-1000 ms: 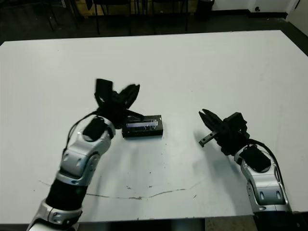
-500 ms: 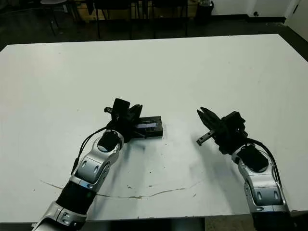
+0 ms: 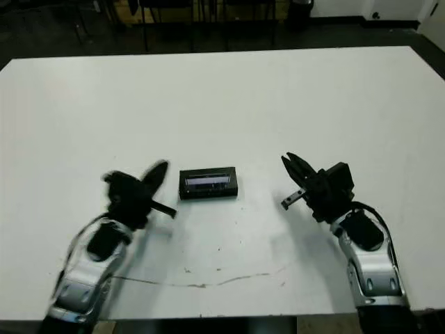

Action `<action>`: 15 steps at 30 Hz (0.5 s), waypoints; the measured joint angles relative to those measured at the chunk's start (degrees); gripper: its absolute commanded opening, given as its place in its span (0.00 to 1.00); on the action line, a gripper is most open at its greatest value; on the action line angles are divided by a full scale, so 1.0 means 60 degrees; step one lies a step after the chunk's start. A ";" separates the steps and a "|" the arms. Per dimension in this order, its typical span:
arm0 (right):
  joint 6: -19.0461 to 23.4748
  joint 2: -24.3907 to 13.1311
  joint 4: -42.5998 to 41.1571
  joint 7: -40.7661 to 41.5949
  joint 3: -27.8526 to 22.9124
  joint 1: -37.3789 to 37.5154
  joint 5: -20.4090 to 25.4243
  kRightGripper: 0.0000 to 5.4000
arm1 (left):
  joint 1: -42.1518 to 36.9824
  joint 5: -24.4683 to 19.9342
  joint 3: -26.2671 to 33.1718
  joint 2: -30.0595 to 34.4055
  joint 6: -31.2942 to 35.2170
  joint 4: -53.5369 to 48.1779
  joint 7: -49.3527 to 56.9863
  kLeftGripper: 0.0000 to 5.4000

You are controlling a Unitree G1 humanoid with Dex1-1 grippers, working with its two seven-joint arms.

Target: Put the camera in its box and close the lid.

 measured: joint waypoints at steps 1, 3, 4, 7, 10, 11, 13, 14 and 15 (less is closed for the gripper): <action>0.0058 0.0058 -0.0145 -0.0133 0.0001 0.0000 -0.0006 0.00 | -0.0006 -0.0116 0.0199 0.0083 -0.0162 -0.0138 -0.0049 0.01; 0.0297 0.0199 -0.0394 -0.0443 0.0005 0.0000 -0.0014 0.00 | -0.0003 -0.0214 0.0650 0.0302 -0.0595 -0.0217 -0.0103 0.01; 0.0451 0.0298 -0.0521 -0.0608 0.0021 0.0001 -0.0045 0.00 | -0.0001 -0.0257 0.0880 0.0414 -0.0796 -0.0205 -0.0098 0.01; 0.0790 0.0510 -0.0926 -0.1029 0.0113 -0.0004 -0.0214 0.00 | -0.0002 -0.0346 0.1544 0.0561 -0.1418 0.0033 0.0041 0.01; 0.0938 0.0645 -0.1036 -0.1275 0.0226 -0.0053 -0.0435 0.00 | 0.0000 -0.0408 0.1912 0.0550 -0.1777 0.0395 0.0192 0.01; 0.0937 0.0668 -0.1031 -0.1308 0.0255 -0.0080 -0.0511 0.00 | 0.0002 -0.0452 0.1975 0.0507 -0.1861 0.0480 0.0294 0.01; 0.0893 0.0718 -0.0957 -0.1323 0.0284 -0.0194 -0.0574 0.00 | 0.0011 -0.0450 0.2031 0.0347 -0.1966 0.0598 0.0572 0.01; 0.0876 0.0764 -0.0905 -0.1364 0.0303 -0.0270 -0.0617 0.00 | 0.0014 -0.0444 0.2040 0.0202 -0.1969 0.0654 0.0746 0.01; 0.0874 0.0816 -0.0854 -0.1414 0.0329 -0.0345 -0.0658 0.00 | 0.0024 -0.0439 0.2033 0.0072 -0.1966 0.0706 0.0890 0.01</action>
